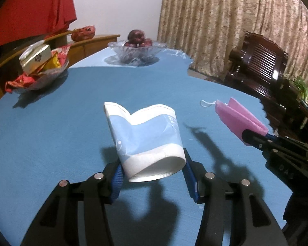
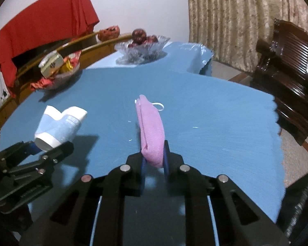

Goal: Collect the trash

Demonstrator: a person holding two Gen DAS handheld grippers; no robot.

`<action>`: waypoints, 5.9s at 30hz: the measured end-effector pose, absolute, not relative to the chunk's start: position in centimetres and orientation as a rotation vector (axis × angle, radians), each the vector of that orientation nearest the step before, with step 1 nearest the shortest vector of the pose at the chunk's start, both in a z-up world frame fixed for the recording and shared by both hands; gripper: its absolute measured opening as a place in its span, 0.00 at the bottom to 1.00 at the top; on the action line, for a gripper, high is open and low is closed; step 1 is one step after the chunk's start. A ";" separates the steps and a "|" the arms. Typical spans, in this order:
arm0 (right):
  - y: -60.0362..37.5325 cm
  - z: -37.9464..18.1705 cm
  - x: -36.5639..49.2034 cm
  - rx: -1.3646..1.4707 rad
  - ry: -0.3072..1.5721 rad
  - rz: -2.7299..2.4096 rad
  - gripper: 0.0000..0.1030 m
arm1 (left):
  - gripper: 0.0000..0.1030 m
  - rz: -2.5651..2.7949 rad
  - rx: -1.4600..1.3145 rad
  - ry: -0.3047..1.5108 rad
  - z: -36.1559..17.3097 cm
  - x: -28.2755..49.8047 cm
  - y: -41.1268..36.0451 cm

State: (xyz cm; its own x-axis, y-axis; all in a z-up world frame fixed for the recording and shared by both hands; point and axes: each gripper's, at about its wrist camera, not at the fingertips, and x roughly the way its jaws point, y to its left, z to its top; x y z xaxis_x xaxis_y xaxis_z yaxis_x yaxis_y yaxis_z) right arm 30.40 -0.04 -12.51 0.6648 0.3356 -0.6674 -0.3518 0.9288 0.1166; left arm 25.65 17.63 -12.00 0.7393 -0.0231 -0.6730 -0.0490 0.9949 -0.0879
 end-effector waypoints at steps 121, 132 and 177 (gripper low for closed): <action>-31.4 -5.1 3.5 0.150 0.623 -0.182 0.95 | 0.94 -0.457 0.064 0.661 -3.8 12.1 -10.2; -28.8 -1.6 1.3 0.098 0.585 -0.149 0.95 | 0.94 -0.399 0.063 0.597 -0.7 9.5 -8.0; -25.0 4.2 -2.4 0.055 0.493 -0.084 0.95 | 0.94 -0.352 0.059 0.437 5.0 3.9 -5.5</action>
